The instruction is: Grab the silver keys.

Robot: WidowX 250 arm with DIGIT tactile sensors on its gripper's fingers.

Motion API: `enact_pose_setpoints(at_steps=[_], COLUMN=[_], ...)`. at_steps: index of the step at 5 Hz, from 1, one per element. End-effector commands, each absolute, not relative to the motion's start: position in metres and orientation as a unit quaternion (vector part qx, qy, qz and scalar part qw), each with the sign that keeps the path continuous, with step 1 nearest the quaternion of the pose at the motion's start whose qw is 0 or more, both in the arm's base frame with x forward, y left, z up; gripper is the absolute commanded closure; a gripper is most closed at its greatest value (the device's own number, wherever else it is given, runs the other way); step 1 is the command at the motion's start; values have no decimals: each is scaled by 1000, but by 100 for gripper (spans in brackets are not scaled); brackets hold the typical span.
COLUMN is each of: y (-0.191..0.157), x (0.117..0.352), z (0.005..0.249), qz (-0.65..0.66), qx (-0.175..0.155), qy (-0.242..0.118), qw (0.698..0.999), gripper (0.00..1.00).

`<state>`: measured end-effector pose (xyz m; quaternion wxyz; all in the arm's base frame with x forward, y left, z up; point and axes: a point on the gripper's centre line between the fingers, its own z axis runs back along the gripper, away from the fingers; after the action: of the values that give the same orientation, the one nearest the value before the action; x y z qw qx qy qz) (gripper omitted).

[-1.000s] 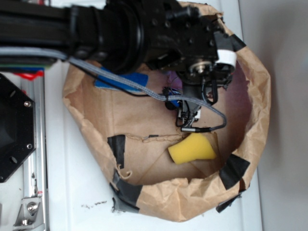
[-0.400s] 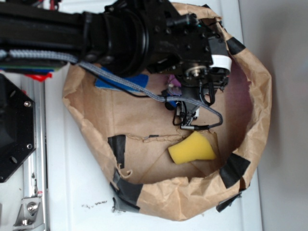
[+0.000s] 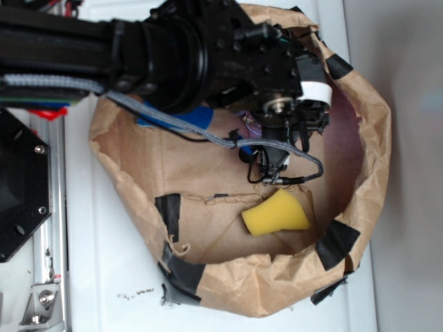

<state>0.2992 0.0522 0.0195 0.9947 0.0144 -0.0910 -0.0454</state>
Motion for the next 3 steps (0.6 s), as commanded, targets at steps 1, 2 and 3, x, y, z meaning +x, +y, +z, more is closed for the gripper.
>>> enact_pose_setpoints(at_steps=[1, 2, 3], y=[43, 38, 28], x=[295, 291, 286], z=[50, 76, 104], qz=[-61, -55, -46], qx=[2, -13, -31], qy=[-79, -69, -87], qw=[995, 996, 995], gripper=[100, 100, 100])
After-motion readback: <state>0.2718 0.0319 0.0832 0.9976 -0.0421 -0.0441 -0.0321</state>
